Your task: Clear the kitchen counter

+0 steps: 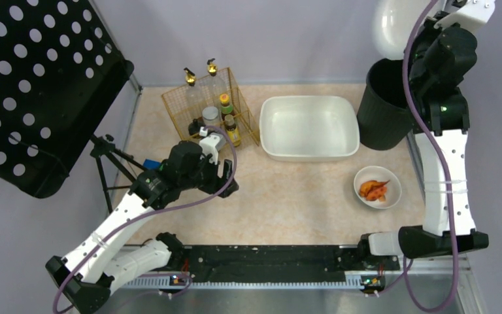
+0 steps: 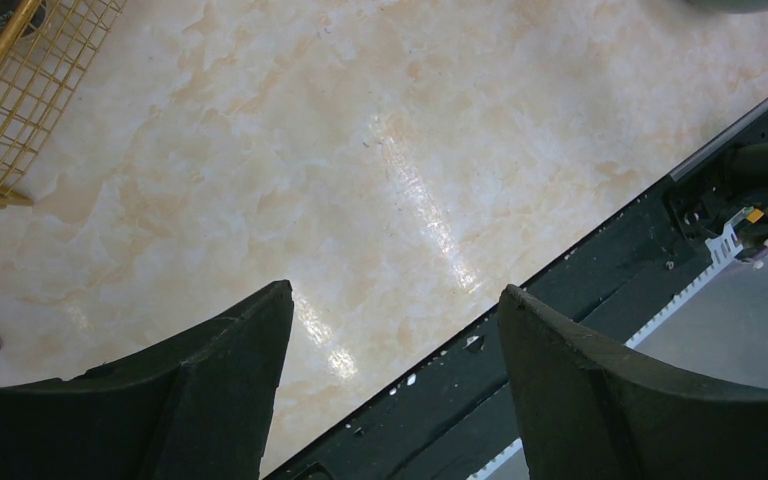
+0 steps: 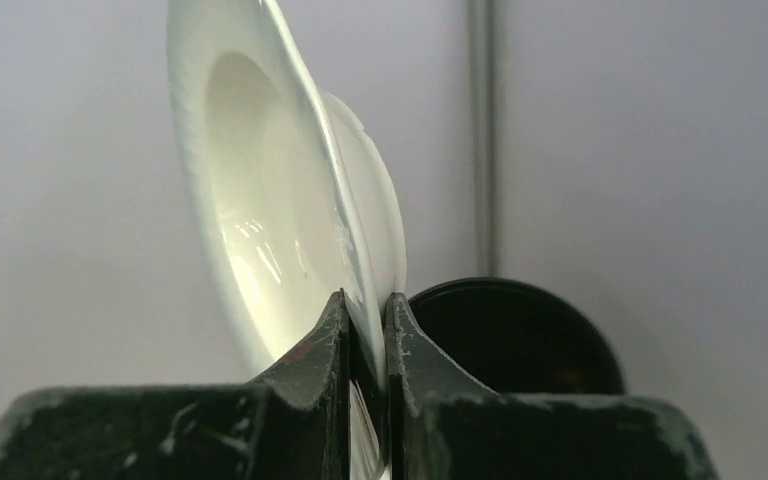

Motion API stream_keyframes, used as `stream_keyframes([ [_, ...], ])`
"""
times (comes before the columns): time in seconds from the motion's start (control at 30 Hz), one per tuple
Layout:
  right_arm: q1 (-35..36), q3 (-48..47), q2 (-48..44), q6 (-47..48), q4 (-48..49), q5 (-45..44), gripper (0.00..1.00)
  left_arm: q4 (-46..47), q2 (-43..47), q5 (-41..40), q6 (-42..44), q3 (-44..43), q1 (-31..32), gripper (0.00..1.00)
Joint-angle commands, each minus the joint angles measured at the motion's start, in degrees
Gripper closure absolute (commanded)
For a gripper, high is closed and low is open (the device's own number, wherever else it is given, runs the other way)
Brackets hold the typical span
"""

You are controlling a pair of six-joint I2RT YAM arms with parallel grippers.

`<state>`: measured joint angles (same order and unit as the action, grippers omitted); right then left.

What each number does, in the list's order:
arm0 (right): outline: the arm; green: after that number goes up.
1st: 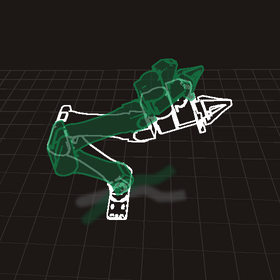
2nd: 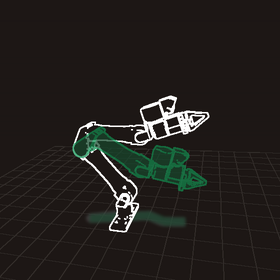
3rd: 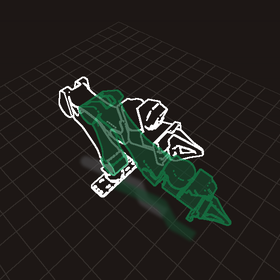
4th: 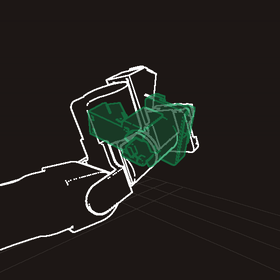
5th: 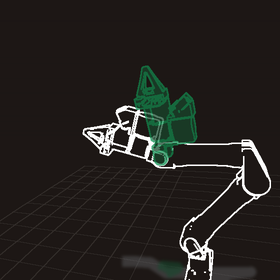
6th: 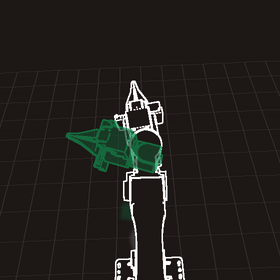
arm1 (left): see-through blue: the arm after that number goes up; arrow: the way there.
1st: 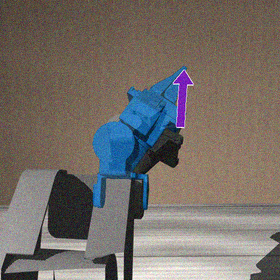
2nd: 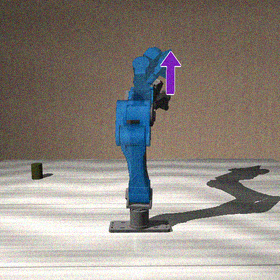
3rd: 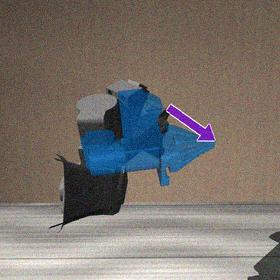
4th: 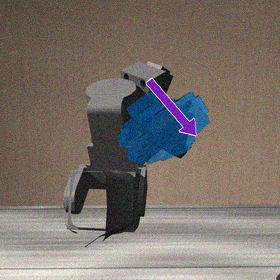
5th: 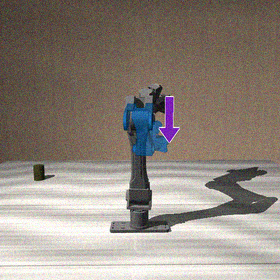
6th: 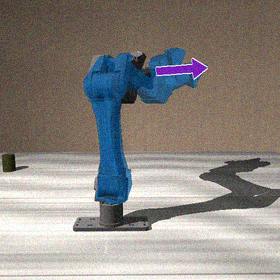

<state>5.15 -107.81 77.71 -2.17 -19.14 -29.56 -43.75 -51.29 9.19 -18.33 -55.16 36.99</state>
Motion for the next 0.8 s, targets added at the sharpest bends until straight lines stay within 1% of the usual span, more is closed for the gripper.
stream_keyframes([
  [0.0,0.59,0.09,-1.14,-17.96,-1.44,17.13,1.00,0.88,0.47,0.10,-0.78,-1.66,0.19,0.20],
  [0.13,0.69,6.52,-1.15,-28.45,0.97,30.48,1.00,0.41,0.09,-0.22,-1.64,-1.42,0.18,0.20],
  [0.17,1.20,8.02,-0.85,-30.62,1.95,32.71,1.00,0.34,-0.15,-0.15,-1.81,-1.36,0.18,0.20],
  [0.27,4.72,10.69,0.91,-32.71,2.70,34.54,1.00,0.23,-0.43,0.34,-2.19,-1.36,0.23,0.21],
  [0.4,11.06,15.04,2.24,-32.35,3.80,30.32,1.00,-0.22,-0.15,-0.19,-2.41,-1.38,0.13,0.21],
  [0.53,16.09,21.00,2.41,-31.68,5.19,22.57,1.00,-0.80,0.36,-0.55,-2.58,-1.14,0.10,0.21],
  [0.77,16.88,35.52,1.68,-39.48,9.88,14.06,1.00,-1.15,0.53,-0.46,-2.94,-1.14,0.10,0.21],
])
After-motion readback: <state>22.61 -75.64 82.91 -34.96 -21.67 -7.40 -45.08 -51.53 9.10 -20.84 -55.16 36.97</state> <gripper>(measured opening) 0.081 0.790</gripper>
